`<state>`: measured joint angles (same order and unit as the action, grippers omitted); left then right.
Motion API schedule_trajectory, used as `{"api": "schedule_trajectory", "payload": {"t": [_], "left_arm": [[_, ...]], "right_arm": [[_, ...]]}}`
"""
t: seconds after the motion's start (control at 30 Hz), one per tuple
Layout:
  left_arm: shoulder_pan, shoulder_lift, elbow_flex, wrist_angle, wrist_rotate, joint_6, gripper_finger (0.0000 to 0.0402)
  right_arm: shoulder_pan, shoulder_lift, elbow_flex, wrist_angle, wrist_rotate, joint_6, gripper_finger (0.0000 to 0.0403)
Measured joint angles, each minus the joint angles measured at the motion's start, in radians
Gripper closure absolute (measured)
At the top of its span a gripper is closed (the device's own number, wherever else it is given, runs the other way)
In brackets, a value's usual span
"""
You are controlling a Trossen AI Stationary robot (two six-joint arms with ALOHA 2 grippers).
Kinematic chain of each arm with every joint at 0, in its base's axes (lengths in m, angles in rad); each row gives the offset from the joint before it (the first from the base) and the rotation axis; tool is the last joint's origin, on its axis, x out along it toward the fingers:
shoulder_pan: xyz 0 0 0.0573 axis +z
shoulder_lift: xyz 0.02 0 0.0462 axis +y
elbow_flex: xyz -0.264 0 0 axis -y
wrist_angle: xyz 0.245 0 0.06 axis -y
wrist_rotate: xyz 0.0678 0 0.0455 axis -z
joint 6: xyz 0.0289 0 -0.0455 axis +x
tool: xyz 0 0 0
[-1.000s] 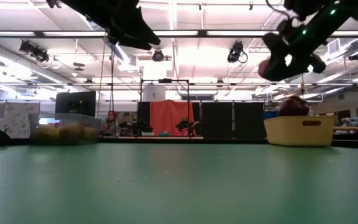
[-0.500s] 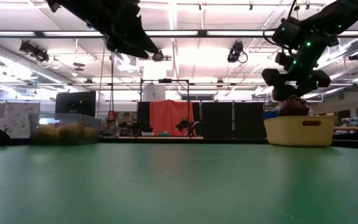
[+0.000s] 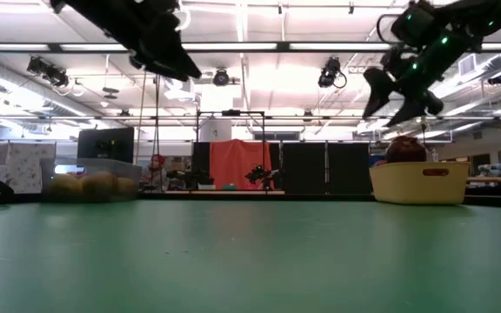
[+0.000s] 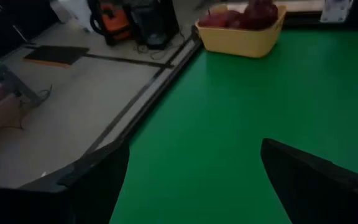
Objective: Sort produce into baskets
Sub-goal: Return to Home Position
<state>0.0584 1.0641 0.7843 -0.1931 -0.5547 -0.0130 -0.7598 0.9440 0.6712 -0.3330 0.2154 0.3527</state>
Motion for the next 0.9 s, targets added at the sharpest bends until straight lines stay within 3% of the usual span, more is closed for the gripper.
{"api": "schedule_trajectory", "payload": {"t": [0.17, 0.37, 0.63, 0.9], "left_arm": [[0.007, -0.181, -0.117, 0.047, 0.017, -0.001, 0.003], [0.004, -0.389, -0.303, 0.201, 0.137, 0.024, 0.0035], [0.005, -0.579, -0.449, 0.266, 0.175, 0.037, 0.0057], [0.004, -0.728, -0.546, 0.341, 0.258, 0.053, 0.008]], "right_arm": [[0.139, -0.08, 0.0, 0.027, -0.1, -0.098, 0.0053], [0.372, -0.099, 0.0, 0.188, -0.183, -0.123, 0.0094], [0.61, -0.097, 0.0, 0.315, -0.103, -0.219, 0.0228], [0.679, -0.134, -0.064, 0.413, -0.095, -0.287, 0.0375]]}}
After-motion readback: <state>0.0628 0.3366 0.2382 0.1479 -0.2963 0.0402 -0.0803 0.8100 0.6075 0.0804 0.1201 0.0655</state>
